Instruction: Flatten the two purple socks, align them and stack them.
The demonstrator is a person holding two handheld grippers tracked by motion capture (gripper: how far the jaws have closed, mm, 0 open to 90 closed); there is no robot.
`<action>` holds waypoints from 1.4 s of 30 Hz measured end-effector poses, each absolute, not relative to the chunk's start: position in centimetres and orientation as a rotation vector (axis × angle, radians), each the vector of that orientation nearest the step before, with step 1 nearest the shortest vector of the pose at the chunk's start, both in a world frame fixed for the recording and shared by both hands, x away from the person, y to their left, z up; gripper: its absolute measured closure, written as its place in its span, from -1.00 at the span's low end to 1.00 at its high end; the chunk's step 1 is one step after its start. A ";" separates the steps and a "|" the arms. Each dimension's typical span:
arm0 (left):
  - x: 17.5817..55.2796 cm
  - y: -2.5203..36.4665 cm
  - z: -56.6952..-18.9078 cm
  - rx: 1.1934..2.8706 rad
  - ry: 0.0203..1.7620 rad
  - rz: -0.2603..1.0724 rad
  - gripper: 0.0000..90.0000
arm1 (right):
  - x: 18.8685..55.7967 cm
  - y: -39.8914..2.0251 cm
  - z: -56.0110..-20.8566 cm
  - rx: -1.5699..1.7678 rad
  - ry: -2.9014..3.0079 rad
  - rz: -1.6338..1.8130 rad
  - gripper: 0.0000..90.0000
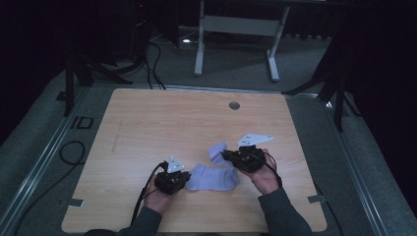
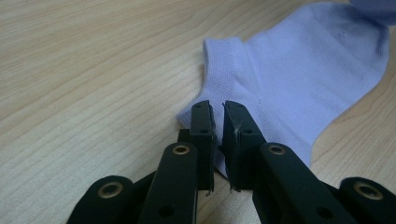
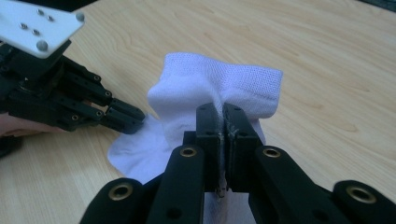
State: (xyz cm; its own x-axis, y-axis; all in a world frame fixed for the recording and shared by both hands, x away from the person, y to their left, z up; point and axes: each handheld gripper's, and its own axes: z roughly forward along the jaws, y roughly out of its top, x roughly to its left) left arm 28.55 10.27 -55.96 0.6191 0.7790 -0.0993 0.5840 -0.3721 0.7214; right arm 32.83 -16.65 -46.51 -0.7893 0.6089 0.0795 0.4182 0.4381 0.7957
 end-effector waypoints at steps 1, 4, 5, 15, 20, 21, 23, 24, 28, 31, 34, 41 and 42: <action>28.6 10.2 -56.0 2.100 1.067 0.329 0.83 | 32.8 -16.5 -46.7 0.893 2.477 1.269 0.91; 28.6 10.1 -56.1 2.104 1.064 0.328 0.83 | 32.8 -16.1 -47.3 0.888 2.493 1.263 0.91; 28.6 10.1 -56.1 2.107 1.063 0.330 0.83 | 32.7 -16.0 -47.5 0.890 2.499 1.259 0.91; 28.5 10.2 -56.0 2.098 1.063 0.330 0.80 | 32.5 -15.0 -49.3 0.903 2.537 1.284 0.91; 28.3 10.6 -55.1 2.053 1.041 0.339 0.78 | 32.5 -14.6 -49.9 0.908 2.545 1.295 0.91; 28.1 10.9 -54.5 2.023 1.028 0.335 0.78 | 32.4 -14.5 -50.0 0.910 2.544 1.297 0.91; 27.9 11.1 -54.0 1.996 1.019 0.319 0.78 | 32.4 -14.3 -50.2 0.899 2.546 1.298 0.91; 27.8 11.1 -53.8 1.990 1.009 0.307 0.77 | 32.4 -14.2 -50.2 0.900 2.545 1.297 0.91; 27.6 10.7 -53.3 1.995 0.956 0.264 0.73 | 32.4 -13.9 -50.5 0.898 2.551 1.295 0.91; 27.4 10.2 -53.1 1.992 0.926 0.249 0.69 | 32.4 -13.7 -50.7 0.894 2.555 1.294 0.91; 27.3 9.7 -52.8 1.993 0.910 0.253 0.63 | 32.3 -13.4 -50.9 0.891 2.564 1.293 0.91; 27.6 9.0 -53.1 2.002 0.916 0.266 0.71 | 32.1 -13.0 -51.1 0.864 2.586 1.290 0.91; 27.6 9.0 -53.1 2.003 0.912 0.270 0.79 | 32.1 -13.0 -51.1 0.861 2.590 1.286 0.91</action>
State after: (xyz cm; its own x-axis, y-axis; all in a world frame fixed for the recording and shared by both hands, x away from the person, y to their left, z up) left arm 27.60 8.99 -53.06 0.7050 0.6927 -0.1520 0.4985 -0.3315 0.8010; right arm 32.06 -12.98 -51.13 -0.8302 0.5407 0.1361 0.4353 0.4759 0.7643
